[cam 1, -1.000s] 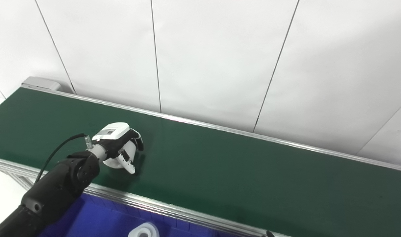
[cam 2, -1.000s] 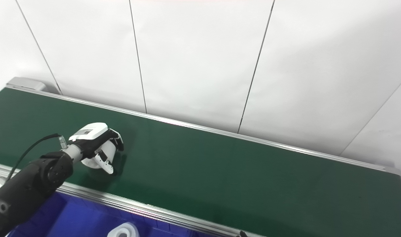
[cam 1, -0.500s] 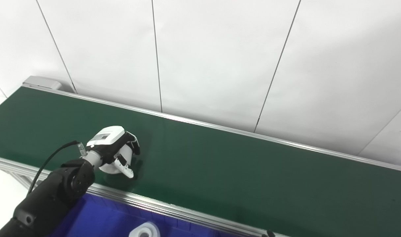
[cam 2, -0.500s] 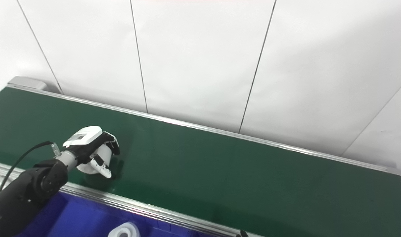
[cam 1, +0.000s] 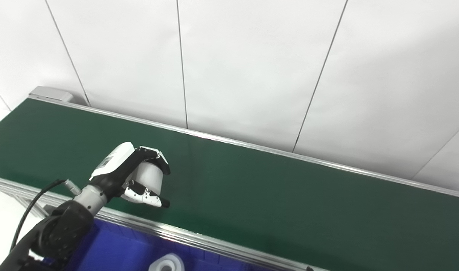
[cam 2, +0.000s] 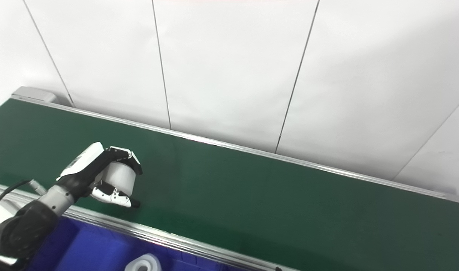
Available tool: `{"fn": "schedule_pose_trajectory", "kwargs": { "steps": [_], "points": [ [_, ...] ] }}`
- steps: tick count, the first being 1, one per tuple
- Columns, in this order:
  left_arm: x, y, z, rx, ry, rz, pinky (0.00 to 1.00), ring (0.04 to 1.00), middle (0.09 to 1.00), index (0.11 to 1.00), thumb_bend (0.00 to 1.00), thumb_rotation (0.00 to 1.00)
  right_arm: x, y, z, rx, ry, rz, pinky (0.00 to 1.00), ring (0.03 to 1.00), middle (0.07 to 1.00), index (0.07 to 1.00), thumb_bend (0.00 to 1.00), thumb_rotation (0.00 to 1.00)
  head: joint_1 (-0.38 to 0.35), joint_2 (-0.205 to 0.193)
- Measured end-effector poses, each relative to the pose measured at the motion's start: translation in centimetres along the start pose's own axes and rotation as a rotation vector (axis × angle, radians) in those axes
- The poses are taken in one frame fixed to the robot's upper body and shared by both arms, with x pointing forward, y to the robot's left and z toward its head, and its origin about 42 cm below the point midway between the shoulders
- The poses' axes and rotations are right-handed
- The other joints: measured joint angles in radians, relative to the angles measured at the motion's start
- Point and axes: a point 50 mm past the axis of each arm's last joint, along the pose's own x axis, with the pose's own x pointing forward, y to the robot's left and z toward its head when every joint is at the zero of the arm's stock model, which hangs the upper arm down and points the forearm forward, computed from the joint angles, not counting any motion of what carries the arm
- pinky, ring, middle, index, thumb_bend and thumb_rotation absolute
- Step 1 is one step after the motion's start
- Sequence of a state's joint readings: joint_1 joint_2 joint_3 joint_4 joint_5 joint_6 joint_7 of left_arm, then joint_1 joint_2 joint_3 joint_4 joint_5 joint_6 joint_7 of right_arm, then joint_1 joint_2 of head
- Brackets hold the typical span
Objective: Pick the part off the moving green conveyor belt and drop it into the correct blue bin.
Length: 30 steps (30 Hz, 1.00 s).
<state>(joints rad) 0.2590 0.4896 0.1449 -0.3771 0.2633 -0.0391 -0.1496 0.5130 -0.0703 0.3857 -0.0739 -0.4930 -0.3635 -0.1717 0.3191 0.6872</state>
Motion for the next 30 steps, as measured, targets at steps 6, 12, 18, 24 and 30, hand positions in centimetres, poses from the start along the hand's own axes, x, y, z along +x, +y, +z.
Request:
{"fn": "schedule_pose_trajectory", "kwargs": {
  "steps": [6, 12, 18, 24, 30],
  "points": [
    [-3.8, -1.0, 0.6, -0.135, 0.003, 0.045, 0.45, 0.452, 0.501, 0.492, 0.50, 0.00, -0.4, 0.0, 0.5, 0.004, -0.005, 0.004, 0.99, 0.922, 0.929, 0.991, 0.78, 0.44, -0.011, 0.037],
    [-8.4, -4.9, -2.6, -0.299, 0.195, 0.038, 0.43, 0.446, 0.495, 0.499, 0.50, 0.00, -0.4, -0.3, 1.4, 0.008, -0.028, 0.005, 0.97, 0.919, 0.928, 0.990, 0.78, 0.45, -0.017, 0.078],
    [-12.5, -8.7, -6.9, -0.347, 0.427, 0.033, 0.37, 0.411, 0.473, 0.523, 0.50, 0.00, -0.5, -0.6, 1.9, 0.009, -0.020, 0.007, 0.94, 0.906, 0.916, 0.972, 0.80, 0.47, -0.046, 0.141],
    [-15.0, -11.5, -8.9, -0.361, 0.535, 0.041, 0.39, 0.425, 0.493, 0.508, 0.50, 0.00, -0.5, -1.9, 2.1, 0.006, -0.015, 0.005, 0.90, 0.881, 0.899, 0.953, 0.84, 0.47, -0.040, 0.213],
    [-14.7, -12.9, -8.0, -0.461, 0.530, 0.094, 0.42, 0.449, 0.492, 0.497, 0.50, 0.00, -0.4, -3.1, 2.4, 0.008, -0.016, -0.004, 0.86, 0.859, 0.887, 0.940, 0.86, 0.47, -0.035, 0.247]
  ]
}}
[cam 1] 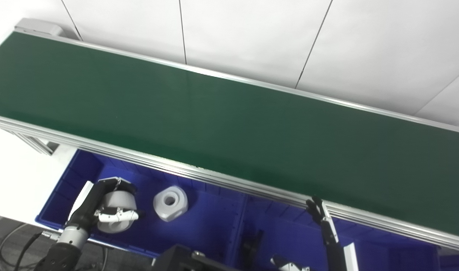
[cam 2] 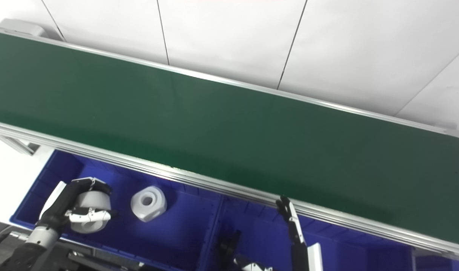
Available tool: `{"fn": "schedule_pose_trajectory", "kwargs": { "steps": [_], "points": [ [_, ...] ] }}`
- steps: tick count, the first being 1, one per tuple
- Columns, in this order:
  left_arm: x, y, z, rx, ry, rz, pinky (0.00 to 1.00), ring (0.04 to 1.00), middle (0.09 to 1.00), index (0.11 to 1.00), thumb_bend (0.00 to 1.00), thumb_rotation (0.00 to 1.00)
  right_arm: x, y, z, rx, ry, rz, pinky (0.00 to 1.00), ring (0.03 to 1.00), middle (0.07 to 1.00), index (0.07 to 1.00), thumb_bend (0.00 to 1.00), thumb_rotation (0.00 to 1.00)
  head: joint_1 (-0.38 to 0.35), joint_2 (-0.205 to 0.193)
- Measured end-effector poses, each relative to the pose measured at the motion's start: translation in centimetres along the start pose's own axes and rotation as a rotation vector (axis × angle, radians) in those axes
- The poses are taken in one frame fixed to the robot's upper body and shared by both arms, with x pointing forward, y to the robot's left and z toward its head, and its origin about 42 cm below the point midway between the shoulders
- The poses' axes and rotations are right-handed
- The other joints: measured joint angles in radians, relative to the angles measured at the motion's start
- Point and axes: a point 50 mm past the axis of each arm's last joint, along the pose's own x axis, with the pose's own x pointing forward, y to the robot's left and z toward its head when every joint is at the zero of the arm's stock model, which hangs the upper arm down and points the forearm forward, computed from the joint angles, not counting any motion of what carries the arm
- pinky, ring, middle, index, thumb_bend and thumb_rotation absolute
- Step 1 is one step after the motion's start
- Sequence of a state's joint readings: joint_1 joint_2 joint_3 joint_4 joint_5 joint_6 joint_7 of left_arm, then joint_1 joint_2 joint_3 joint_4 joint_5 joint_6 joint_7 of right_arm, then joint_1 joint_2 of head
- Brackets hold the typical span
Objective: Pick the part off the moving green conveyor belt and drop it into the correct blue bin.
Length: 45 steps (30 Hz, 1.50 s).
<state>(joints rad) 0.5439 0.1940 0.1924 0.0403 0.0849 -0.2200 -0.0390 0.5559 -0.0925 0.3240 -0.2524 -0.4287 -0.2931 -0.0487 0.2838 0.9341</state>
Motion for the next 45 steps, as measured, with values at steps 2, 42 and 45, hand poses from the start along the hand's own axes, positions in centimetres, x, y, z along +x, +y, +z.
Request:
{"fn": "schedule_pose_trajectory", "kwargs": {
  "steps": [2, 42, 45],
  "points": [
    [0.1, -0.4, 0.5, -0.024, -0.021, -0.001, 0.43, 0.454, 0.493, 0.495, 0.50, 0.00, 0.1, -0.1, 0.1, 0.005, 0.006, 0.003, 0.85, 0.853, 0.884, 0.936, 0.87, 0.47, 0.005, 0.008],
    [-2.5, -5.1, 8.3, 0.156, -0.479, -0.466, 0.78, 0.816, 0.830, 0.813, 0.91, 0.47, 0.7, 3.2, 1.9, -0.003, 0.028, 0.030, 0.78, 0.836, 0.879, 0.919, 0.90, 0.45, -0.400, -0.020],
    [-2.3, -4.4, 7.9, 0.255, -0.478, -0.488, 0.83, 0.834, 0.836, 0.820, 0.90, 0.48, 0.6, 3.3, 1.8, -0.022, 0.051, 0.027, 0.76, 0.831, 0.876, 0.919, 0.92, 0.47, -0.451, -0.026]
  ]
}}
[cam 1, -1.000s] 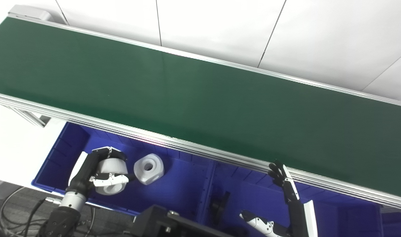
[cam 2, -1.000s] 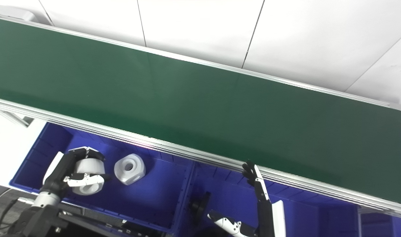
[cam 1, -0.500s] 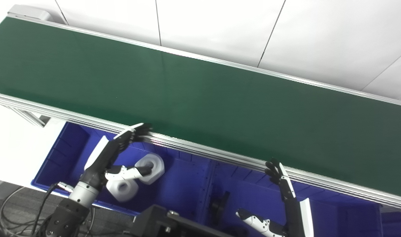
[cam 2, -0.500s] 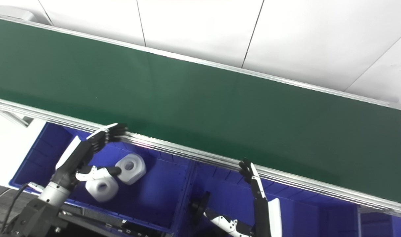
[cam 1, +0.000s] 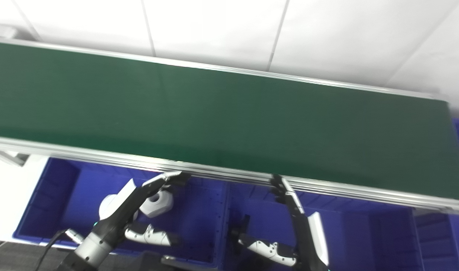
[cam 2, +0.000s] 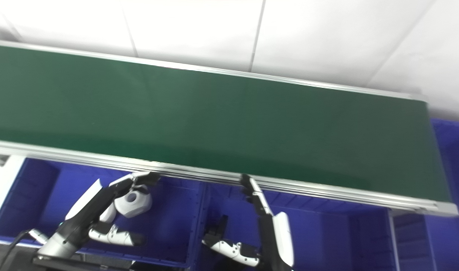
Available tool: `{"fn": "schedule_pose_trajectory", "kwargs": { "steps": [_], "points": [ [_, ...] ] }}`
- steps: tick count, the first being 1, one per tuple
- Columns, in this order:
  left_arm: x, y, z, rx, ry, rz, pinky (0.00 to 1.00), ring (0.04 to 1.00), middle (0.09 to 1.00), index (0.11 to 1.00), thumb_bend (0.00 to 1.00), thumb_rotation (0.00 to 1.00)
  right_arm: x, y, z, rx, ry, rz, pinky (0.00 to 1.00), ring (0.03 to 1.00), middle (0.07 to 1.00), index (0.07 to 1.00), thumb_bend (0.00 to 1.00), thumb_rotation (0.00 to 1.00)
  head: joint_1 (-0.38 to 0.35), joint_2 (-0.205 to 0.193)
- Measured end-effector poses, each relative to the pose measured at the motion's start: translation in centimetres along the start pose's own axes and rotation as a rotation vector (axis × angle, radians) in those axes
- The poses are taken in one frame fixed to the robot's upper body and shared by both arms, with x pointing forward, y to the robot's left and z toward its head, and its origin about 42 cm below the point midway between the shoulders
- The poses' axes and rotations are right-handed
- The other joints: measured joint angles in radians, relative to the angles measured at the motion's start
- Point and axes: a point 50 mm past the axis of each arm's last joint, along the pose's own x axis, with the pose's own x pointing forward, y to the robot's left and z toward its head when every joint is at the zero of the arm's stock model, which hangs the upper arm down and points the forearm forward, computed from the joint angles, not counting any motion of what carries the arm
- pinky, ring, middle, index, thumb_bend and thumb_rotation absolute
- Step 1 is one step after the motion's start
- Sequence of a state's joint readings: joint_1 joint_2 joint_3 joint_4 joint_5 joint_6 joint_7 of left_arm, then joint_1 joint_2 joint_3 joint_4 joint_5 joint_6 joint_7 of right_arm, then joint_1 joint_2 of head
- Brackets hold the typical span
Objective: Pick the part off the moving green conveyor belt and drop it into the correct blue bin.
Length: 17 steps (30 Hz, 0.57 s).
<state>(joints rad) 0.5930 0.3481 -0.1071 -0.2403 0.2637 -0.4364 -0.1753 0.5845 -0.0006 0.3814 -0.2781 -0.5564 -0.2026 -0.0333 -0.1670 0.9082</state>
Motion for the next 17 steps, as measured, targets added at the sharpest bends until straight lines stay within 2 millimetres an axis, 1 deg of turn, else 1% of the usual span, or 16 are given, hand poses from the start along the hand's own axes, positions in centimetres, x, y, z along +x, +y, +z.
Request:
{"fn": "schedule_pose_trajectory", "kwargs": {
  "steps": [2, 5, 6, 8, 12, 17],
  "points": [
    [0.2, 0.2, -0.5, 0.030, 0.005, -0.005, 0.83, 0.828, 0.829, 0.816, 0.89, 0.48, 0.0, 0.0, 0.0, -0.017, 0.004, -0.005, 0.76, 0.830, 0.876, 0.920, 0.92, 0.48, -0.011, -0.005],
    [0.6, 0.2, -0.7, 0.038, -0.006, 0.016, 0.80, 0.813, 0.820, 0.809, 0.90, 0.49, 0.0, 0.0, 0.1, -0.039, 0.016, -0.010, 0.77, 0.836, 0.881, 0.924, 0.93, 0.49, -0.019, -0.006],
    [0.8, 0.1, -0.7, 0.032, -0.011, 0.032, 0.77, 0.809, 0.817, 0.808, 0.90, 0.50, 0.0, 0.0, 0.1, -0.041, 0.024, -0.011, 0.78, 0.846, 0.888, 0.928, 0.93, 0.48, -0.028, -0.009],
    [1.1, -0.3, -0.5, 0.019, -0.024, 0.040, 0.75, 0.804, 0.813, 0.809, 0.91, 0.51, -0.1, 0.0, 0.0, -0.043, 0.036, -0.011, 0.80, 0.858, 0.897, 0.938, 0.93, 0.48, -0.037, -0.008],
    [1.3, -1.3, -0.1, -0.019, -0.039, 0.049, 0.75, 0.809, 0.820, 0.815, 0.91, 0.54, -0.1, 0.0, 0.0, -0.043, 0.054, -0.010, 0.80, 0.861, 0.900, 0.943, 0.93, 0.47, -0.045, -0.011],
    [1.6, -2.2, 0.3, -0.058, -0.048, 0.072, 0.74, 0.809, 0.830, 0.823, 0.90, 0.56, -0.1, -0.1, 0.0, -0.040, 0.056, -0.010, 0.78, 0.853, 0.896, 0.937, 0.93, 0.47, -0.032, -0.012]
  ]
}}
